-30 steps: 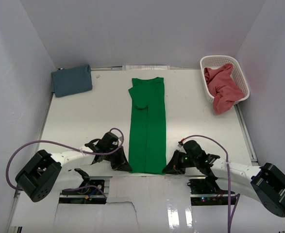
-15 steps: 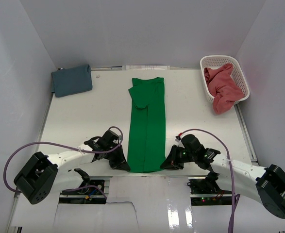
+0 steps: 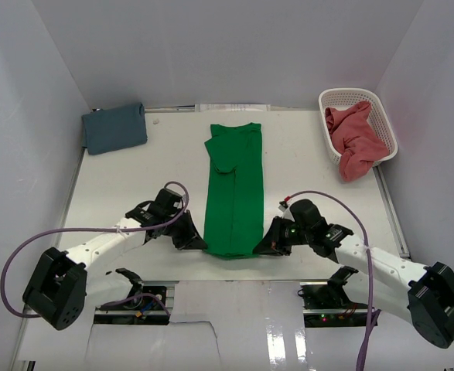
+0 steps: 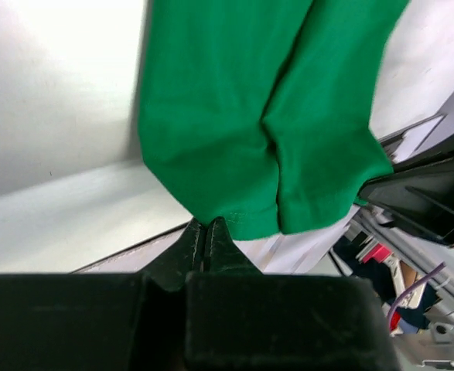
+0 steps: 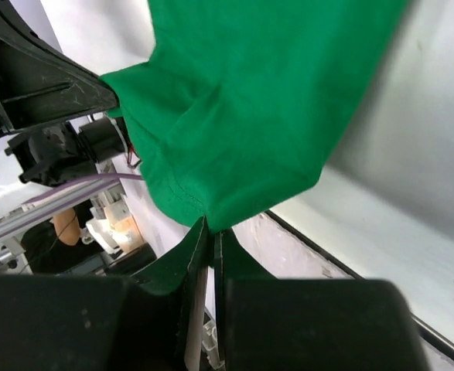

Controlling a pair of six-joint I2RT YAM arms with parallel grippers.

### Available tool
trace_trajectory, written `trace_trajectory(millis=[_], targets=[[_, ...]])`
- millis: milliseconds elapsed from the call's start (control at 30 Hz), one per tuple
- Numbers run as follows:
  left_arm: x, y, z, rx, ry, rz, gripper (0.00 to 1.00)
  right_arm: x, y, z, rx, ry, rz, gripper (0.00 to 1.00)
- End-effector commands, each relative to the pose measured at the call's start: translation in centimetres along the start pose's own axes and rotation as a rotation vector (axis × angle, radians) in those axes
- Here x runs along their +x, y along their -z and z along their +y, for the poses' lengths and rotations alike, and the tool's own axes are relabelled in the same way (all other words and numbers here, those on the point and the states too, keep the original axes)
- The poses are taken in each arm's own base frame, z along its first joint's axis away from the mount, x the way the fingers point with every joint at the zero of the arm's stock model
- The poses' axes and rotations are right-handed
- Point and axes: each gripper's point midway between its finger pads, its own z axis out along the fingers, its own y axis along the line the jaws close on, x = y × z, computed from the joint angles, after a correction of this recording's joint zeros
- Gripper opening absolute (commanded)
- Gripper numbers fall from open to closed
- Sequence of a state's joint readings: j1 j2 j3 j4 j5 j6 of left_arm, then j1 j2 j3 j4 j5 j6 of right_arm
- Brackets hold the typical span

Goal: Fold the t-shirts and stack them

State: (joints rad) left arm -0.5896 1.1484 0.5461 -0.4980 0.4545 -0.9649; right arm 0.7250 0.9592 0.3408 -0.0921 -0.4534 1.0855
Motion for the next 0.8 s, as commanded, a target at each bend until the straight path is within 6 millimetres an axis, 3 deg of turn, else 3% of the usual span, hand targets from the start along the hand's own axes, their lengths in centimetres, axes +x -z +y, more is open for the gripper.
trace_trajectory(millis=[0,367,767], targets=[[-2.7,1.7,-2.1,0.046,-0.039,-0.073,0.0,-2.0,0.6,2.2,-0.027,0.077,-0.028,0.08],[-7.6,2.1,-5.5,0.049,-0.087,-0.144,0.0,-7.0,1.3,4.8,-0.03,0.141,-0.086,0.08],[-13.8,2.5,-9.4,0.066,-0.133,-0.226,0.0,-11.9,1.1,5.1,0.014,0.179,-0.123,0.08]])
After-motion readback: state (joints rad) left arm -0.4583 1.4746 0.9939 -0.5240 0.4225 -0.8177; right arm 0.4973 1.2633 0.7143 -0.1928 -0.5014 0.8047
